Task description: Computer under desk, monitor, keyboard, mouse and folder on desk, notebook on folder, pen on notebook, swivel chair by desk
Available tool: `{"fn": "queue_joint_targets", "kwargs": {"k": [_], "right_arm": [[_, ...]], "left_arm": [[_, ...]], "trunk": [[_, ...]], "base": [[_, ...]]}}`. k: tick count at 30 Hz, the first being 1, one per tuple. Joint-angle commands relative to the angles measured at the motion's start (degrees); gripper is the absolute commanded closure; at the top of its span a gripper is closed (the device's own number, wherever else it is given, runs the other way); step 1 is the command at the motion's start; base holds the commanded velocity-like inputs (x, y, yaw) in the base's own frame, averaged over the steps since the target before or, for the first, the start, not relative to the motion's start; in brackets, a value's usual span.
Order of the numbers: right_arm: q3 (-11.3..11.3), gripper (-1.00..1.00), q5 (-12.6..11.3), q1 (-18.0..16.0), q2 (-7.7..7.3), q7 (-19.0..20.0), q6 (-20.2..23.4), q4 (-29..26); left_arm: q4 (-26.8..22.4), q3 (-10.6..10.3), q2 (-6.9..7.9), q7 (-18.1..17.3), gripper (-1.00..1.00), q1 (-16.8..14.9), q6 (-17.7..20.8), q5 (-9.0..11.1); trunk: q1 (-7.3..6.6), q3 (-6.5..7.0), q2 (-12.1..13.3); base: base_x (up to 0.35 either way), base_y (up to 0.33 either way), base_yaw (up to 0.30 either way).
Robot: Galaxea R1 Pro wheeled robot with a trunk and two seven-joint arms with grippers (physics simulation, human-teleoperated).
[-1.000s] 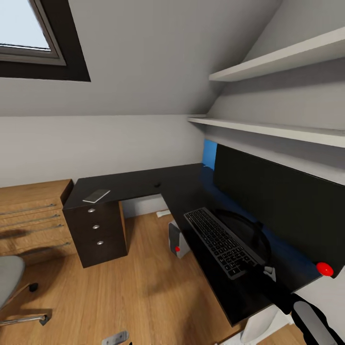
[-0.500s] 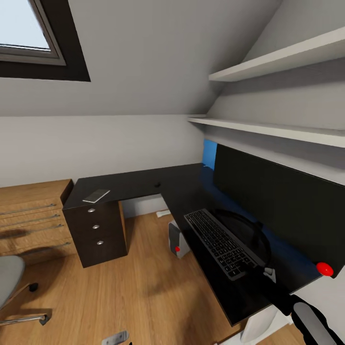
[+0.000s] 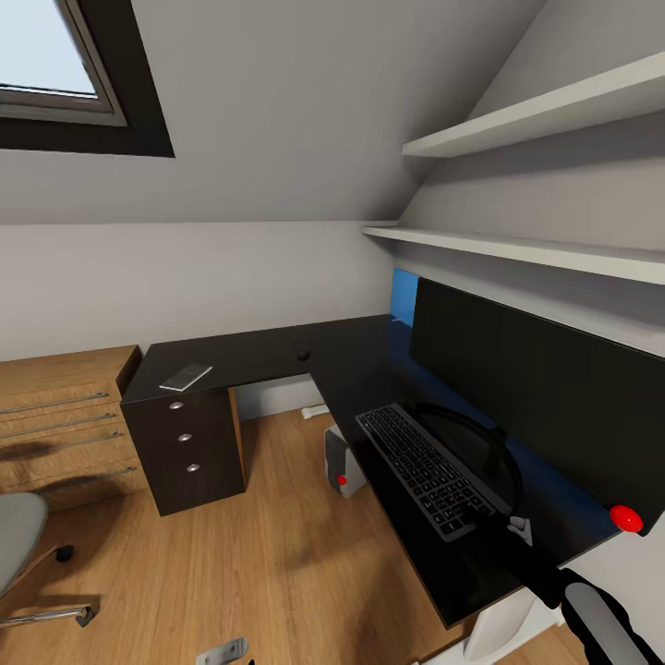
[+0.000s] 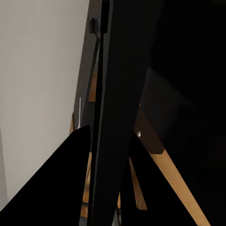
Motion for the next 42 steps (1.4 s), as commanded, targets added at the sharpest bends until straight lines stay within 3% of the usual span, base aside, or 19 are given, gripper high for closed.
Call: {"fn": "queue_joint_targets", "kwargs": {"k": [1,11,42], "right_arm": [[-0.11,1.00,-0.35,-0.04,0.01,0.09,0.38,0.02],[-0.14,1.00,-0.36,-0.04,0.01,-2.61,0.25,0.02],[-0.20,1.00,-0.29,-0.04,0.01,-2.83,0.25,0.11]], "left_arm": [[0.01,0.08,-0.02,0.06,-1.00,-0.03,-0.16,0.38],[0.01,0.08,-0.05,0.02,-1.00,-0.03,-0.19,0.38],[0.01,0.13,0.00,0.00,-1.00,-0.03,-0.18,0.38]], "trunk": [[0.00,-0.06,-0.04],[0.00,-0.06,-0.04],[0.00,-0.06,-0.04]], "base": [[0.000,0.000,0.000],[0.000,0.000,0.000],[0.038,-0.031,0.000]]}}
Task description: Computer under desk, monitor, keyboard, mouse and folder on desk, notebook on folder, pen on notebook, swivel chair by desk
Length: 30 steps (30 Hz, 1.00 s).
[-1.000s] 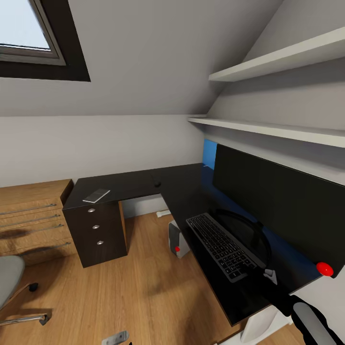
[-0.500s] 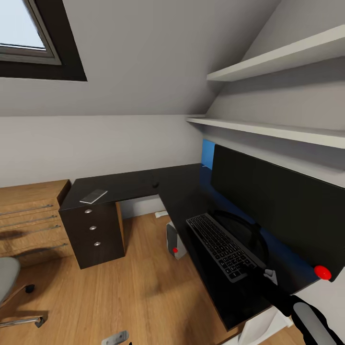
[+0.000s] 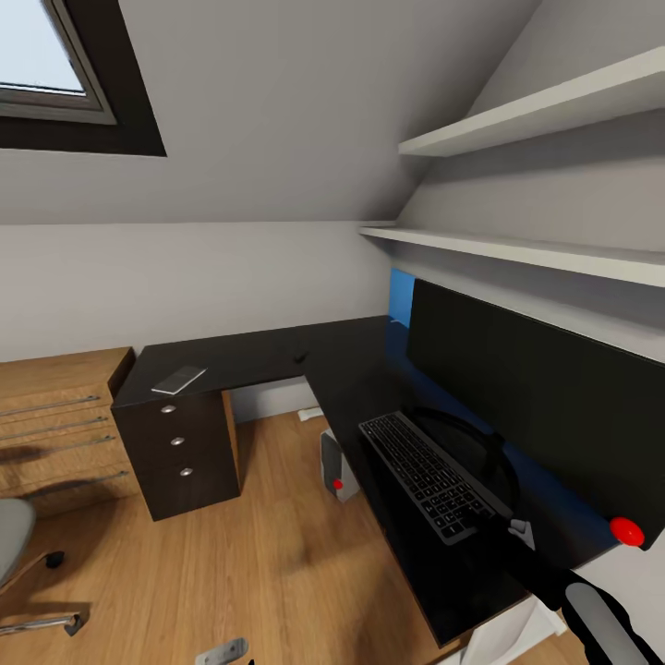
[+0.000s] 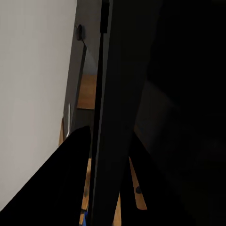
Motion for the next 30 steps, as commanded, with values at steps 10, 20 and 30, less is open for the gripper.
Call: {"fn": "queue_joint_targets", "kwargs": {"k": [10,20,30], "right_arm": [[-0.11,1.00,-0.34,-0.04,0.07,-0.57,0.42,0.11],[-0.11,1.00,-0.35,-0.04,0.10,-0.64,0.42,0.32],[-0.11,1.00,-0.35,-0.04,0.10,-0.64,0.42,0.37]], "left_arm": [[0.01,0.16,-0.03,0.04,-1.00,-0.03,-0.16,0.38],[-0.02,0.36,-0.03,0.12,-1.00,-0.03,-0.18,0.52],[-0.01,0.31,-0.20,0.13,-1.00,-0.03,-0.19,0.47]], "trunk": [[0.00,-0.06,-0.04],[0.00,-0.06,-0.04],[1.54,-1.32,-2.84]], "base": [[0.151,0.000,0.000],[0.036,0.000,0.000],[0.001,0.000,0.000]]}}
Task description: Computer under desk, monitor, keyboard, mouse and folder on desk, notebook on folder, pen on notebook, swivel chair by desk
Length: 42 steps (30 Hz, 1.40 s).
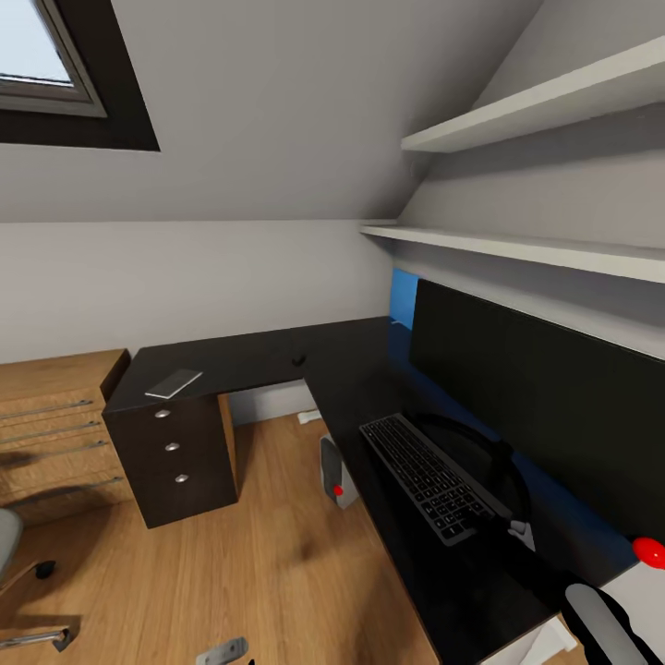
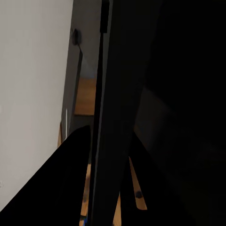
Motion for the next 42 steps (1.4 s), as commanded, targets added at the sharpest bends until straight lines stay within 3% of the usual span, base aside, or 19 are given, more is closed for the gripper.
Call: {"fn": "queue_joint_targets", "kwargs": {"k": [1,42], "right_arm": [[-0.09,1.00,0.32,-0.03,0.01,0.10,0.28,0.08],[-1.26,1.00,0.32,-0.03,0.01,0.05,0.28,2.45]], "left_arm": [[0.02,0.08,-0.04,0.04,-1.00,-0.03,-0.15,0.40],[0.02,0.08,-0.04,0.04,-1.00,-0.03,-0.16,0.42]], "trunk": [[0.01,-0.07,-0.05],[0.01,-0.07,-0.05]], "base": [[0.000,0.000,0.000],[0.000,0.000,0.000]]}}
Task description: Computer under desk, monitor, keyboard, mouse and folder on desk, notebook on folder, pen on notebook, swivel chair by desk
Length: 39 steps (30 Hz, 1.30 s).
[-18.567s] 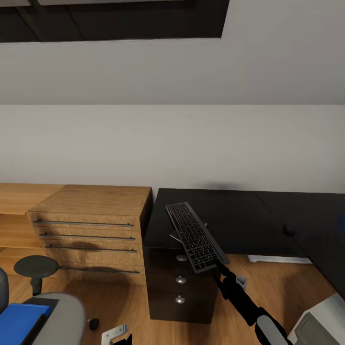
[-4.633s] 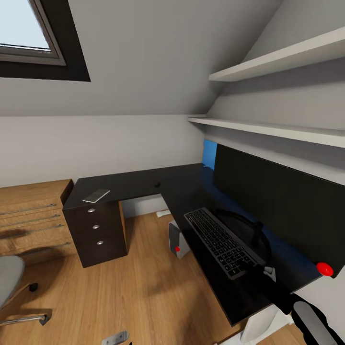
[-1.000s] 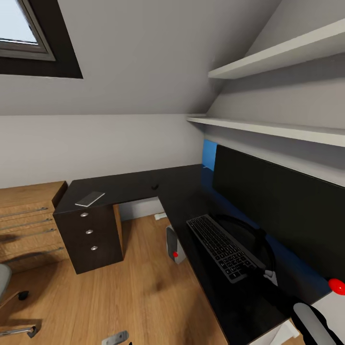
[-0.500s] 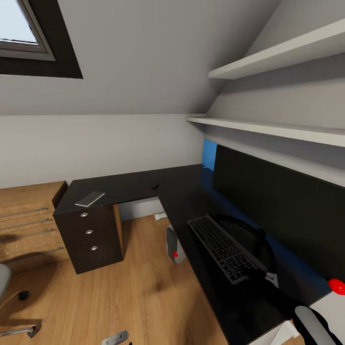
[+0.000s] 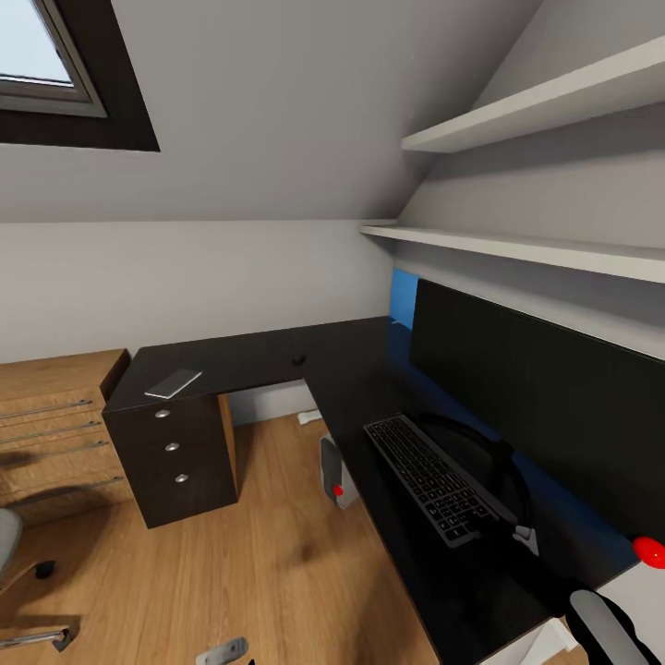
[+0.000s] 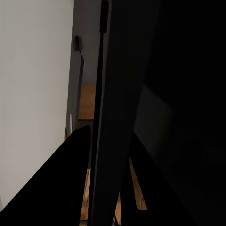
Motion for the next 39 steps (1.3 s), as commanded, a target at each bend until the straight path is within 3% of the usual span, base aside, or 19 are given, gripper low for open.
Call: {"fn": "queue_joint_targets", "kwargs": {"k": [1,12,28,39], "right_arm": [[-0.10,1.00,1.36,-0.03,0.00,-1.59,0.07,0.16],[-0.08,1.00,1.36,-0.03,0.00,-1.59,0.07,0.22],[-0.09,1.00,1.36,-0.03,0.00,-1.60,0.07,0.21],[-0.04,1.00,1.36,-0.03,0.00,-1.55,0.07,0.19]], "left_arm": [[0.00,0.08,-0.03,0.04,-1.00,-0.03,-0.15,0.42],[-0.01,0.08,-0.03,0.04,-1.00,-0.03,-0.15,0.43],[0.01,0.08,-0.03,0.04,-1.00,-0.03,-0.15,0.43],[0.01,0.08,-0.03,0.04,-1.00,-0.03,-0.15,0.39]], "trunk": [[0.00,-0.07,-0.03],[0.00,-0.07,-0.03],[3.52,-2.94,-6.45],[3.52,-2.94,-6.45]], "base": [[0.000,0.000,0.000],[0.000,0.000,0.000],[0.000,0.000,0.000],[0.000,0.000,0.000]]}}
